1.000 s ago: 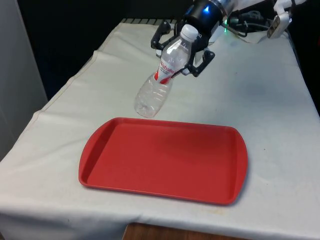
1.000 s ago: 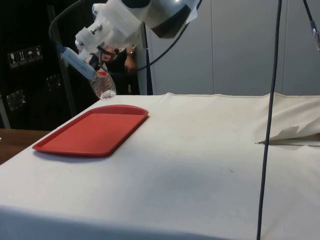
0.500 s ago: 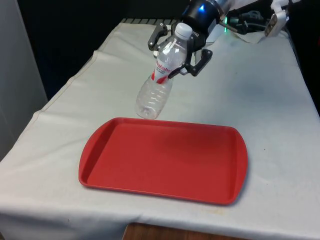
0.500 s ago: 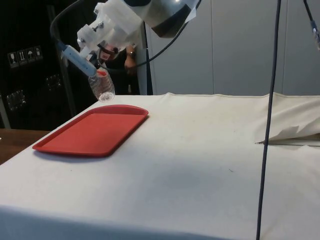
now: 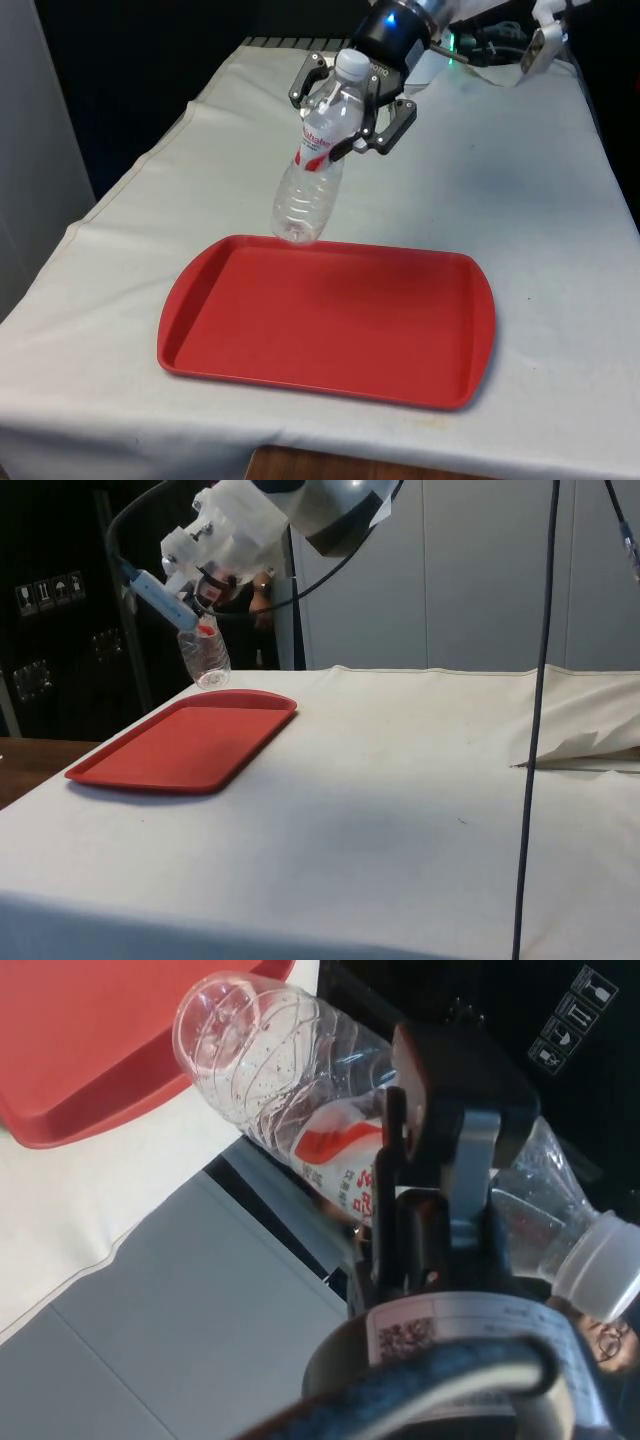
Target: Place the bottle upright on the tray.
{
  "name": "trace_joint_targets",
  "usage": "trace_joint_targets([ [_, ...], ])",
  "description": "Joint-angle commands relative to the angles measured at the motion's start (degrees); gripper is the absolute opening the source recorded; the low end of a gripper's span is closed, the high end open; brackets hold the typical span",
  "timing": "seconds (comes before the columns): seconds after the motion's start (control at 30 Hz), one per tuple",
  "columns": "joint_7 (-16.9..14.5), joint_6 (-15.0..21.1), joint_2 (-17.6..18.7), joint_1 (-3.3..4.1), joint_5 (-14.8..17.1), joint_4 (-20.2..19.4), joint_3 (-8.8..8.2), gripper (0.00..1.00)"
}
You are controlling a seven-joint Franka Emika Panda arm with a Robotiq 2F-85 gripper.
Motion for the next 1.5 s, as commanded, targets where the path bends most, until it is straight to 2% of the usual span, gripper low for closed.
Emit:
trace_joint_targets([
  [0.0,1.60,1.55,0.23,-0.40,-0.86,0.69,0.00,0.14],
  [0.23,4.53,2.86,0.46,-0.52,-0.74,0.74,-0.63,0.14],
  [0.27,3.50,1.55,0.23,-0.17,0.00,0.00,-0.74,0.14],
  [0.3,4.87,2.98,0.52,-0.57,-0.69,0.80,-0.69,0.14],
  [0.57,7.33,4.35,1.72,-0.86,0.06,1.43,-1.26,0.14],
  [0.6,7.45,4.58,1.89,-0.92,0.17,1.55,-1.32,0.14],
  [0.63,7.10,3.21,1.60,-0.46,0.29,1.09,-1.49,0.14],
  [0.67,7.56,4.76,2.12,-0.92,0.34,1.66,-1.38,0.14],
  [0.7,7.68,5.04,2.35,-1.03,0.57,1.83,-1.49,0.14],
  [0.93,8.08,6.99,4.24,-1.38,2.64,3.38,-2.18,0.14],
  [0.97,7.73,5.79,3.95,-0.86,2.75,2.98,-2.41,0.14],
  [1.0,8.02,7.56,4.76,-1.38,3.21,3.78,-2.41,0.14],
  [1.2,8.08,9.22,6.42,-1.60,4.93,5.16,-3.09,0.14],
  [1.23,8.08,9.51,6.65,-1.60,5.21,5.33,-3.21,0.14],
  [1.27,7.85,8.08,6.19,-1.03,5.10,4.81,-3.38,0.14],
  [1.3,7.91,10.08,7.22,-1.66,5.79,5.73,-3.50,0.14],
  [1.47,7.33,11.69,9.17,-1.89,7.68,7.16,-4.30,0.14],
])
